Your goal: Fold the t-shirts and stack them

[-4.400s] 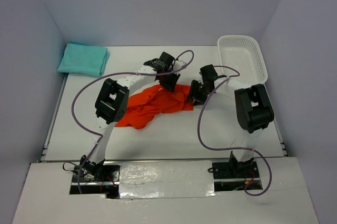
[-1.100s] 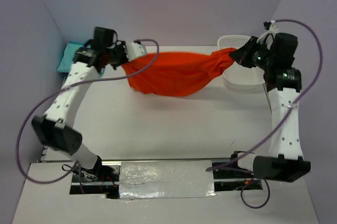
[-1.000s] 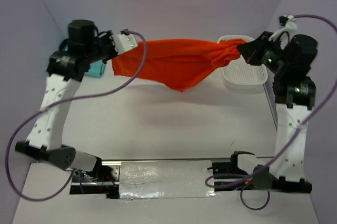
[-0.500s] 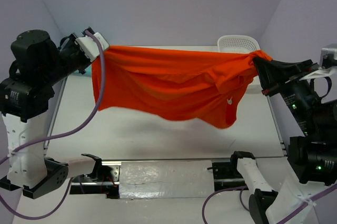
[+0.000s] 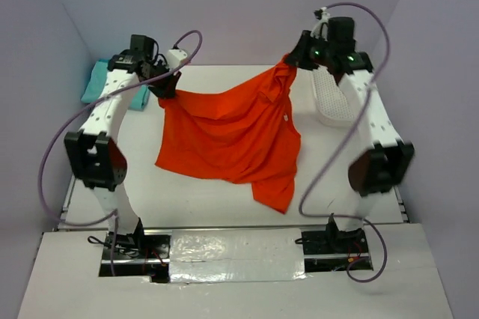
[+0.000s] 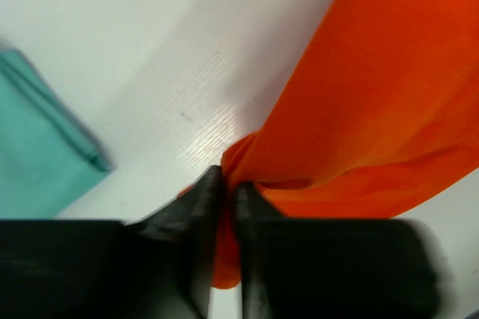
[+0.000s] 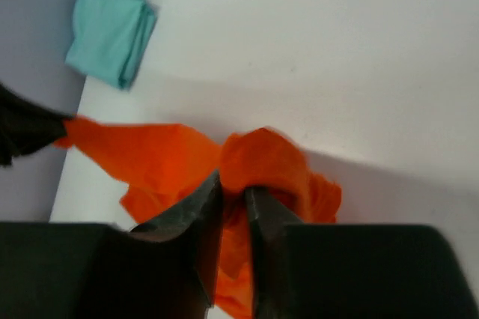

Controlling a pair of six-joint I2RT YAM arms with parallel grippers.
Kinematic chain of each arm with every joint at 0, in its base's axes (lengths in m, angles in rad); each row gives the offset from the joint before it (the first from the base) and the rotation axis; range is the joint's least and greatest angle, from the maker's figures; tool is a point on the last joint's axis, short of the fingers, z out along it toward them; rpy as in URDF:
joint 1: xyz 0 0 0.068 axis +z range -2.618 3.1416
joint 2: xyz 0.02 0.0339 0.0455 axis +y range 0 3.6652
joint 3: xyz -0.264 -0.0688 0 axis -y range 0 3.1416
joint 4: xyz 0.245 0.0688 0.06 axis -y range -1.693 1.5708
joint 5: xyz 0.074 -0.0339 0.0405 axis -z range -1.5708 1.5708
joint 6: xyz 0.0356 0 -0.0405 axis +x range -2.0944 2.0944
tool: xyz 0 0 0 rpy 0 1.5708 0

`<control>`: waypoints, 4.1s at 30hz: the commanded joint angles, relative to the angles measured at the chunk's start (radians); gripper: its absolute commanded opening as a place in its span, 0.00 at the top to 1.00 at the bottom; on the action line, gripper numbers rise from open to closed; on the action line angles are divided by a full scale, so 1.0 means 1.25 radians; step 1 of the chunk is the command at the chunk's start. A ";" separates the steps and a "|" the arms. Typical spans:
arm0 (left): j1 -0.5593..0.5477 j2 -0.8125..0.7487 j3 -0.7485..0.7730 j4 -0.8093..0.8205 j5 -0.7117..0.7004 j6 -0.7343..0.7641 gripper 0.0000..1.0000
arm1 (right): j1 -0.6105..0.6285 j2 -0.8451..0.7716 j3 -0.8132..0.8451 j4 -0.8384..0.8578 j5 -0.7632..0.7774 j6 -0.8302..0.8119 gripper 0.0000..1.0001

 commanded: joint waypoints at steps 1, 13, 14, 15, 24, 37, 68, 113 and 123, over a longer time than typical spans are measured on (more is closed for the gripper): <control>0.023 0.163 0.085 0.099 0.041 -0.062 0.68 | 0.003 0.273 0.187 -0.053 0.113 0.029 0.73; 0.125 0.046 0.016 0.163 -0.005 -0.143 0.01 | 0.085 0.140 -0.029 -0.071 0.332 -0.036 0.00; 0.126 0.006 -0.035 0.152 0.004 -0.115 0.04 | 0.090 0.096 -0.092 -0.061 0.347 -0.030 0.00; 0.125 -0.061 -0.132 0.141 0.013 -0.099 0.26 | 0.096 0.015 -0.207 -0.045 0.348 -0.014 0.00; 0.125 -0.157 -0.561 0.127 -0.090 -0.006 0.65 | 0.139 -0.191 -0.667 0.029 0.284 0.093 0.62; 0.104 -0.197 -0.750 0.360 -0.021 0.034 0.45 | 0.176 -0.120 -0.858 0.116 0.254 0.157 0.34; 0.125 -0.193 -0.483 0.172 0.066 -0.048 1.00 | 0.110 -0.121 -0.784 0.112 0.095 0.159 1.00; 0.180 0.190 -0.045 0.181 0.045 -0.190 0.45 | 0.022 -0.047 -0.508 0.069 -0.051 -0.006 1.00; 0.172 0.264 -0.062 0.044 0.052 -0.161 0.51 | 0.022 -0.033 -0.496 0.051 -0.034 -0.016 1.00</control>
